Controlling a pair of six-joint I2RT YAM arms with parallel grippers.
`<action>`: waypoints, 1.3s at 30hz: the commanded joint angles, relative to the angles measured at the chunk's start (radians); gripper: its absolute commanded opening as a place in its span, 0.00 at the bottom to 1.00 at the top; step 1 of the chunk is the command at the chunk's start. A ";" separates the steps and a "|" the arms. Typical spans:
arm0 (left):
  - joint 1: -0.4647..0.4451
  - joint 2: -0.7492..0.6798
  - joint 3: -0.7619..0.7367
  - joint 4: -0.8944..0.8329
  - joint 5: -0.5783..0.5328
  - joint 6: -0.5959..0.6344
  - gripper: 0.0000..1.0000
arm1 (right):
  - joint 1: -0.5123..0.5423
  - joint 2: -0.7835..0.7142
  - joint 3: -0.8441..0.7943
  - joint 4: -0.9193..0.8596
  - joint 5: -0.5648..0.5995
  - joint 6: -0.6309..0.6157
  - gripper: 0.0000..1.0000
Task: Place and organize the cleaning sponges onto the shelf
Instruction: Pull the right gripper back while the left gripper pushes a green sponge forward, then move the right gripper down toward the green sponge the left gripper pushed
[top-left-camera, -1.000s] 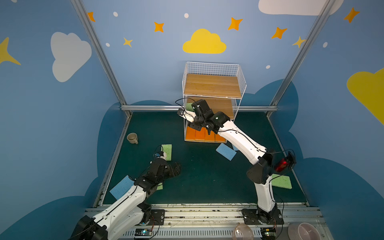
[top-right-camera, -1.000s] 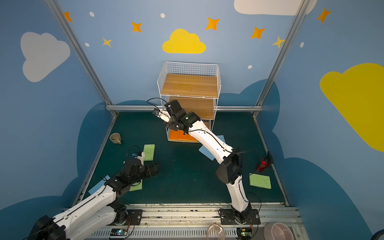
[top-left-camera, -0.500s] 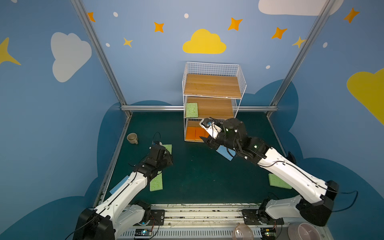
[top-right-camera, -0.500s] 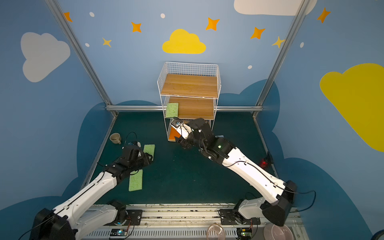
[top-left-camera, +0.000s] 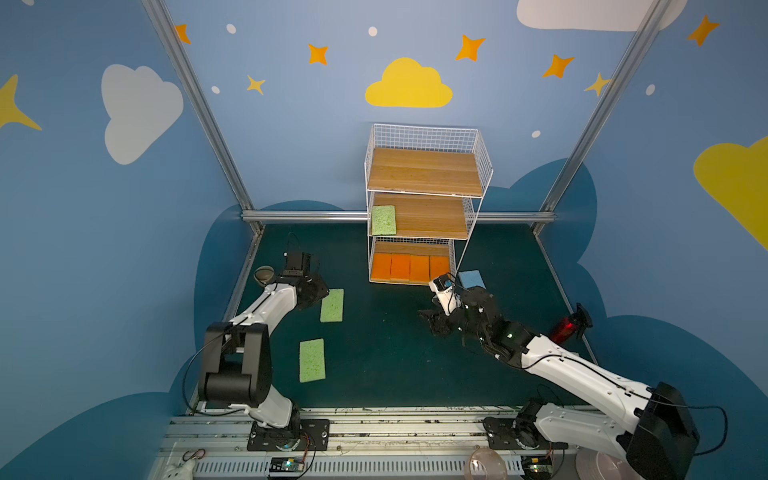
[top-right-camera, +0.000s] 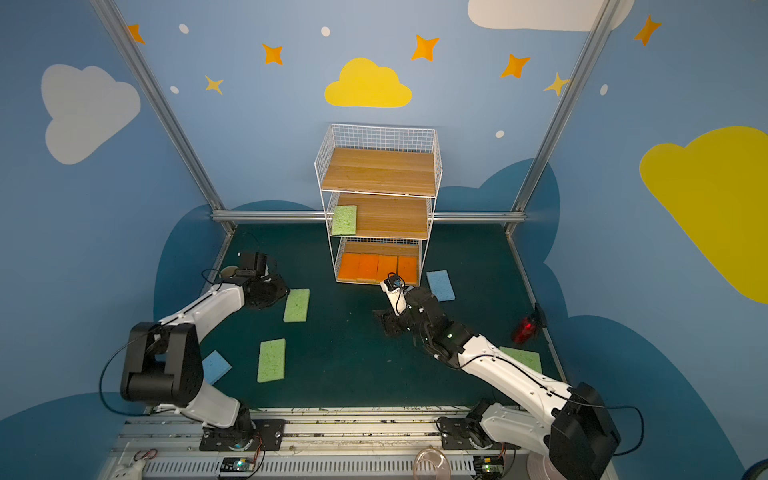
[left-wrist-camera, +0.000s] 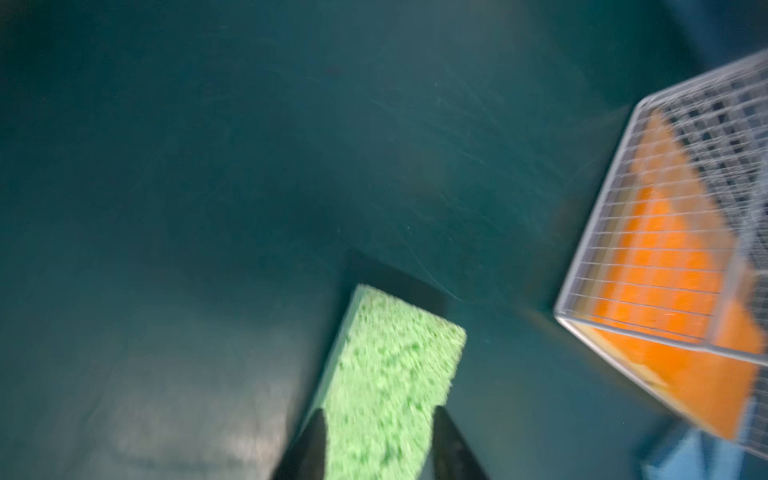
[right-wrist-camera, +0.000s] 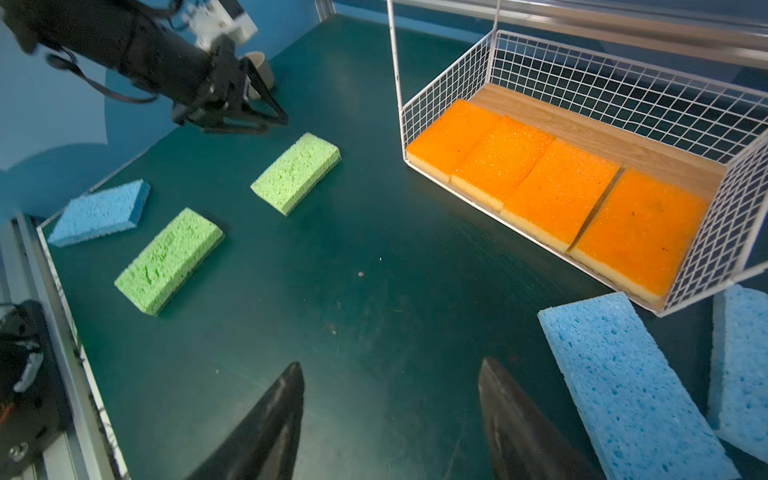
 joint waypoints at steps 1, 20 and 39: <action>0.003 0.079 0.038 -0.069 -0.001 0.040 0.49 | -0.016 -0.020 -0.015 0.103 -0.045 0.080 0.67; -0.210 0.025 -0.084 0.083 0.030 -0.084 0.19 | -0.059 -0.040 -0.034 0.076 -0.066 0.111 0.67; -0.577 -0.029 -0.172 0.309 0.011 -0.240 0.78 | -0.006 -0.100 -0.043 -0.230 -0.132 -0.113 0.60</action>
